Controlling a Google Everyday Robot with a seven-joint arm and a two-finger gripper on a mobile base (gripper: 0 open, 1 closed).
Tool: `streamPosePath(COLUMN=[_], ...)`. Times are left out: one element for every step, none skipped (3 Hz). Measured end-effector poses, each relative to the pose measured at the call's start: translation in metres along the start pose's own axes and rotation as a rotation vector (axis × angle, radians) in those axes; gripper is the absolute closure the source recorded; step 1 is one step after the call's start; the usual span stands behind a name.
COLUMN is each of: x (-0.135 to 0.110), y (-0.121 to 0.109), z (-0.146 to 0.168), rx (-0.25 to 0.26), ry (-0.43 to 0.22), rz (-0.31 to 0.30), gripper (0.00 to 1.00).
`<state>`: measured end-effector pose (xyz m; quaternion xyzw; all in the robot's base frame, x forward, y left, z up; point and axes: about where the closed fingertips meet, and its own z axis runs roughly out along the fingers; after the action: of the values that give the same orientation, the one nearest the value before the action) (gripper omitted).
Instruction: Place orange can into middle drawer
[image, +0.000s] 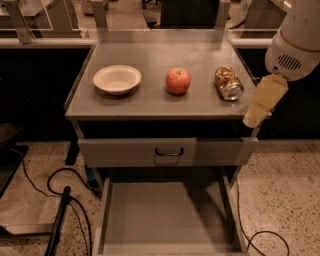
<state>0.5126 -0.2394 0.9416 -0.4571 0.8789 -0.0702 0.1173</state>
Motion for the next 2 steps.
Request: streamPosePath(x=[-0.0012, -0.0012], y=[-0.0019, -0.0019], z=[0.0009, 0.0009], rx=[0.01, 0.01], ry=[0.0, 0.0], rz=[0.083, 0.083], gripper=[0.0, 0.0])
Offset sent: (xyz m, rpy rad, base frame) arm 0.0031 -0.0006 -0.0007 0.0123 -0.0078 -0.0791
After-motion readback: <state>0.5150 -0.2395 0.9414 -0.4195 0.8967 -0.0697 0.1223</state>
